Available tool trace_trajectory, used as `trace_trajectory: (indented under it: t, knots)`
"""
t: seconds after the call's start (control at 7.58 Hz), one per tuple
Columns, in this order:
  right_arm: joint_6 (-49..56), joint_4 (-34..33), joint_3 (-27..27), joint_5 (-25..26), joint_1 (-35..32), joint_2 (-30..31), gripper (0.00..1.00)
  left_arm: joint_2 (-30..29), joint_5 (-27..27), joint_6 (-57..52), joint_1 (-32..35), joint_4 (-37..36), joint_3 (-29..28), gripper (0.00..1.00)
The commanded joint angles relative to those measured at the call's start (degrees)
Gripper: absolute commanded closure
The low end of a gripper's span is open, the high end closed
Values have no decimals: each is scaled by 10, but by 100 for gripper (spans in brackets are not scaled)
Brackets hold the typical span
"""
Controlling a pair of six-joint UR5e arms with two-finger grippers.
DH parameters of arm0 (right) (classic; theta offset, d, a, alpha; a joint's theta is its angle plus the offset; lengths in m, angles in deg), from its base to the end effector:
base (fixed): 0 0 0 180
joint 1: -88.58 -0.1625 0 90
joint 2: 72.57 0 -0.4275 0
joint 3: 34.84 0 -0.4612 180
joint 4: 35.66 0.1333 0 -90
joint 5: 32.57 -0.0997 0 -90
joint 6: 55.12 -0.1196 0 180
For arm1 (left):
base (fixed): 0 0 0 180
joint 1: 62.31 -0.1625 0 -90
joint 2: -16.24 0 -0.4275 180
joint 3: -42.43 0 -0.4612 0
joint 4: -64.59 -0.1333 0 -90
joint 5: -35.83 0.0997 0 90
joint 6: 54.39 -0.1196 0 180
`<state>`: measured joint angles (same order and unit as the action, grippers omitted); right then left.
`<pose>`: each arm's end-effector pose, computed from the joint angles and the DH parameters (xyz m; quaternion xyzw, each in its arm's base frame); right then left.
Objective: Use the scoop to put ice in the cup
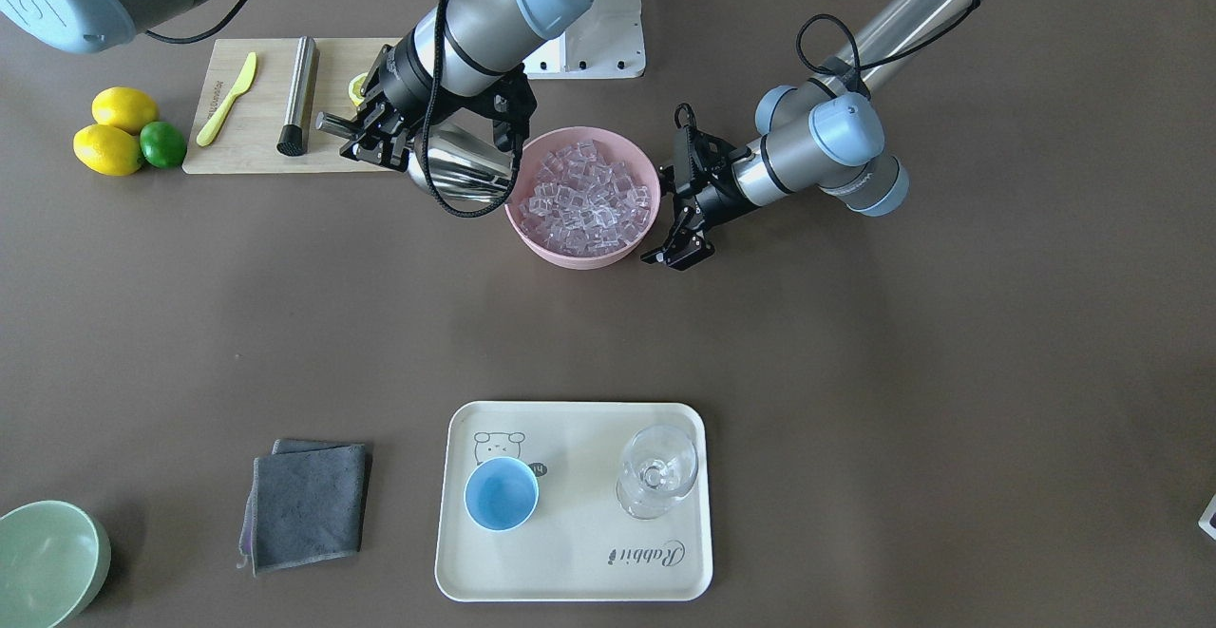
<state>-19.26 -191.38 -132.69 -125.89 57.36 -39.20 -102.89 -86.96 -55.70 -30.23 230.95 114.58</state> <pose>-0.4928 -0.4464 0.1030 -0.0164 -0.0262 -0.7346 0.6778 0.6118 -0.4643 0.3502 0.4883 0.4943 0.5120 0.5052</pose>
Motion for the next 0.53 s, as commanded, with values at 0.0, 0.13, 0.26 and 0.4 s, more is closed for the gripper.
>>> trace_trajectory:
  t: [0.0,0.13,0.26,0.4]
  knots:
    - [-23,-1,37,3,15,-23,100,-1,0,0,0,-1,0,2]
    - [-24,-1,41,14,19,-23,100,-1,0,0,0,-1,0,2]
    - [-24,-1,44,14,20,-23,100,-1,0,0,0,-1,0,2]
    - [-25,-1,49,16,22,-24,100,-1,0,0,0,-1,0,2]
